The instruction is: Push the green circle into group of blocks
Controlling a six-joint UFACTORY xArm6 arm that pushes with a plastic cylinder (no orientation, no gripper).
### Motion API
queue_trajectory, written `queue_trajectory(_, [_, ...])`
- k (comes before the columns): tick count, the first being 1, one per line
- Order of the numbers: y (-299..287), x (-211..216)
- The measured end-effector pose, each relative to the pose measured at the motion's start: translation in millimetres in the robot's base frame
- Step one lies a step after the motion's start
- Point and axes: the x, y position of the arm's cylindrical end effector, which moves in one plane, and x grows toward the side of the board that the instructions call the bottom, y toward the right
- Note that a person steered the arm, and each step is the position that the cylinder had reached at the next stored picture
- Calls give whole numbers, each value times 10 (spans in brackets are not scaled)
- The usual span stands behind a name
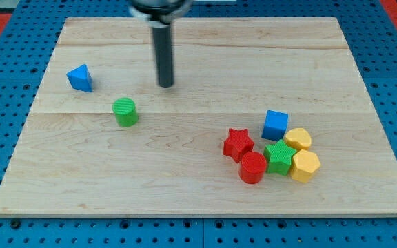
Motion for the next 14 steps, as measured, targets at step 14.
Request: queue_trajectory(14, [1021, 1106])
